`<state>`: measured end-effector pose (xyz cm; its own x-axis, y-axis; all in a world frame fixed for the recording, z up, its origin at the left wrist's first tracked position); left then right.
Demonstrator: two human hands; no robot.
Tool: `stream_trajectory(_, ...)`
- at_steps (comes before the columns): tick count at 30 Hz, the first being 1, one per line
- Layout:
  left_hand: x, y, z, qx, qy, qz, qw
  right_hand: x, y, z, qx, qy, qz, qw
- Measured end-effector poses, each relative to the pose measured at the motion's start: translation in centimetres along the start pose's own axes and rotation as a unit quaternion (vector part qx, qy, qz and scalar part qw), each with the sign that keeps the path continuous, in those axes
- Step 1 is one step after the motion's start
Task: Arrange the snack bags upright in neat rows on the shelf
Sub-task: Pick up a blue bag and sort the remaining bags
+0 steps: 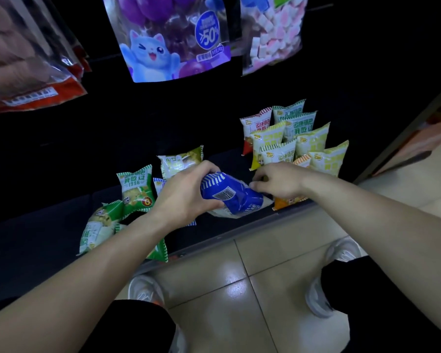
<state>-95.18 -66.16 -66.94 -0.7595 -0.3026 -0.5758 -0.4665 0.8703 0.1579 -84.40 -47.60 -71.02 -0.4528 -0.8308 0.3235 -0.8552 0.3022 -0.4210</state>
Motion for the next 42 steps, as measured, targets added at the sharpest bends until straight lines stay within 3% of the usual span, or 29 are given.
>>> stream_trajectory(5, 0.4, 0.1, -0.8, -0.039, 0.007, 0.011, 0.999, -1.0, 0.1, 0.5, 0.045, -0.006, 0.007, 0.999)
stream_trajectory(11, 0.4, 0.0, -1.0, -0.043, 0.008, 0.018, 0.999, -0.8, -0.2, -1.7, -0.110, 0.002, -0.055, 0.992)
stream_trajectory(16, 1.1, -0.6, -0.3, 0.020, -0.016, -0.008, 1.000, -0.6, -0.6, -2.6, -0.162, 0.019, -0.055, 0.985)
stream_trajectory(20, 1.6, -1.4, 1.1, 0.125, -0.032, -0.024, 0.991, 0.4, -1.0, -2.9, -0.158, -0.015, -0.079, 0.984)
stream_trajectory(26, 1.8, -0.5, 1.1, 0.104, -0.076, -0.046, 0.991, 3.7, -2.6, -3.5, -0.180, -0.050, -0.158, 0.970)
stream_trajectory(34, 1.9, 0.0, 3.1, 0.240, -0.111, -0.068, 0.962, 7.1, -4.5, -2.5, -0.172, -0.002, -0.246, 0.954)
stream_trajectory(42, 1.9, 0.4, 3.6, 0.203, -0.043, -0.075, 0.975, 6.7, -4.1, -1.8, -0.135, 0.042, -0.235, 0.962)
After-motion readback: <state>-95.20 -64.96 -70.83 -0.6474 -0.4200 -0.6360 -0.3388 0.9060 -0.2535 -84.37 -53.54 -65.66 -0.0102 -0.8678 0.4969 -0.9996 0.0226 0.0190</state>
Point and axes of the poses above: each hand's wrist, its own y-axis towards the middle knuckle, its own z-axis out of the palm, x = y × z, the point moved 6 cm from there along y, towards the middle knuckle, and after that the axes turned 5 degrees about -y, right-handed, at the moved point
